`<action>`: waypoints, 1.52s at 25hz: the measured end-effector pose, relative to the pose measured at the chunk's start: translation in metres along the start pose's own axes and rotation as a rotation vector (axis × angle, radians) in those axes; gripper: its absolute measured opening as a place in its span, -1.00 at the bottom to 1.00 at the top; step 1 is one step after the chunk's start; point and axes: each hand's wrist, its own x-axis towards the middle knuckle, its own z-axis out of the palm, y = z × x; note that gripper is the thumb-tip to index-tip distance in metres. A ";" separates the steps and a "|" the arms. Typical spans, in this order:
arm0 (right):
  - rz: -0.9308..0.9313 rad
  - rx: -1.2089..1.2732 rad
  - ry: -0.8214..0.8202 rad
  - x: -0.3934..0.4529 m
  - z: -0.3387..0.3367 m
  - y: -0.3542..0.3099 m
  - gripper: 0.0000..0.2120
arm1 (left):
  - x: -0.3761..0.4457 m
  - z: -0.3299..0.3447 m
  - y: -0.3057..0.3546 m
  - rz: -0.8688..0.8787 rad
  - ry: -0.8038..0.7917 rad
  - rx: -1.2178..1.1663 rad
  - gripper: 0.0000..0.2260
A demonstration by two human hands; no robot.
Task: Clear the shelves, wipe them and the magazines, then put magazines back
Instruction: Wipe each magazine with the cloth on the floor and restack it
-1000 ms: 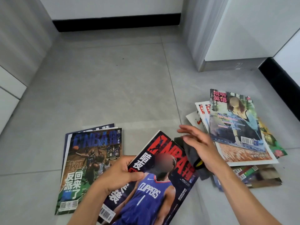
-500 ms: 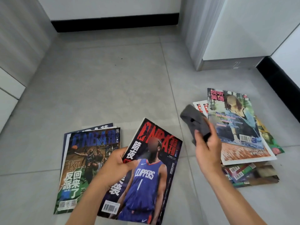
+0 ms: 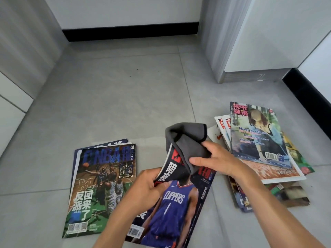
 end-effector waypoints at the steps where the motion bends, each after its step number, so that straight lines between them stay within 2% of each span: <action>1: 0.005 0.057 -0.055 -0.002 -0.005 -0.002 -0.58 | 0.001 -0.003 0.001 0.008 -0.013 0.017 -0.74; 4: 0.016 0.351 -0.074 -0.004 -0.012 -0.010 -0.65 | 0.003 -0.015 0.005 0.005 -0.052 0.042 -0.76; 6: 0.039 0.495 0.033 -0.002 -0.001 -0.018 -0.68 | 0.004 -0.023 0.009 0.016 -0.041 0.070 -0.78; 7: 0.057 0.581 0.170 -0.002 0.005 -0.022 -0.71 | 0.004 -0.025 0.010 0.023 -0.028 0.068 -0.77; 9: 0.053 0.757 0.585 0.001 0.005 -0.030 -0.79 | 0.002 -0.028 0.014 0.027 0.022 0.028 -0.74; 11: 0.007 0.655 0.933 -0.007 -0.006 -0.041 -0.84 | 0.001 -0.026 0.015 -0.005 0.145 -0.018 -0.71; 12: 0.023 0.501 0.991 -0.013 -0.006 -0.044 -0.83 | 0.002 -0.023 0.016 -0.027 0.231 -0.033 -0.69; 13: 0.042 0.343 0.974 -0.020 -0.002 -0.048 -0.81 | 0.004 -0.018 0.018 -0.057 0.324 -0.067 -0.67; 14: 0.053 0.181 0.878 -0.027 0.009 -0.051 -0.78 | 0.006 -0.010 0.023 -0.087 0.405 -0.138 -0.66; 16: 0.007 -0.097 0.514 -0.038 0.041 -0.057 -0.77 | 0.011 0.008 0.037 -0.107 0.502 -0.332 -0.62; 18: -0.072 -0.077 0.160 -0.050 0.062 -0.066 -0.51 | 0.015 0.018 0.049 -0.128 0.542 -0.501 -0.54; 19: -0.126 0.021 0.103 -0.056 0.063 -0.069 -0.41 | 0.016 0.019 0.051 -0.170 0.550 -0.586 -0.52; 20: -0.152 0.103 0.087 -0.062 0.062 -0.070 -0.40 | 0.018 0.017 0.051 -0.230 0.567 -0.672 -0.52; 22: -0.196 0.136 0.069 -0.076 0.068 -0.070 -0.53 | 0.019 0.011 0.052 -0.379 0.631 -0.860 -0.56; 23: -0.189 0.032 0.074 -0.082 0.078 -0.070 -0.54 | 0.019 0.009 0.050 -0.445 0.661 -0.946 -0.57; 25: -0.125 -0.333 0.143 -0.090 0.105 -0.070 -0.40 | 0.020 0.010 0.048 -0.507 0.686 -1.035 -0.56; 27: -0.114 -0.459 0.212 -0.081 0.114 -0.068 -0.42 | 0.021 0.015 0.046 -0.490 0.661 -1.038 -0.57; 28: -0.149 -0.439 0.256 -0.075 0.110 -0.065 -0.48 | 0.022 0.016 0.045 -0.477 0.633 -1.044 -0.58; 31: -0.277 -0.368 0.349 -0.063 0.067 -0.062 -0.49 | 0.018 0.010 0.037 -0.340 0.488 -0.988 -0.65; 32: -0.255 -0.236 0.326 -0.065 0.048 -0.062 -0.50 | 0.017 0.006 0.030 -0.303 0.484 -0.881 -0.58; 35: -0.170 0.323 0.097 -0.081 0.003 -0.058 -0.51 | 0.011 -0.022 0.009 -0.206 0.580 -0.290 -0.25; 36: -0.164 0.395 0.015 -0.087 -0.002 -0.056 -0.49 | 0.009 -0.035 0.005 -0.186 0.571 -0.195 -0.23; 38: -0.120 0.413 -0.107 -0.095 0.000 -0.048 -0.48 | 0.006 -0.059 -0.003 -0.184 0.433 -0.262 -0.34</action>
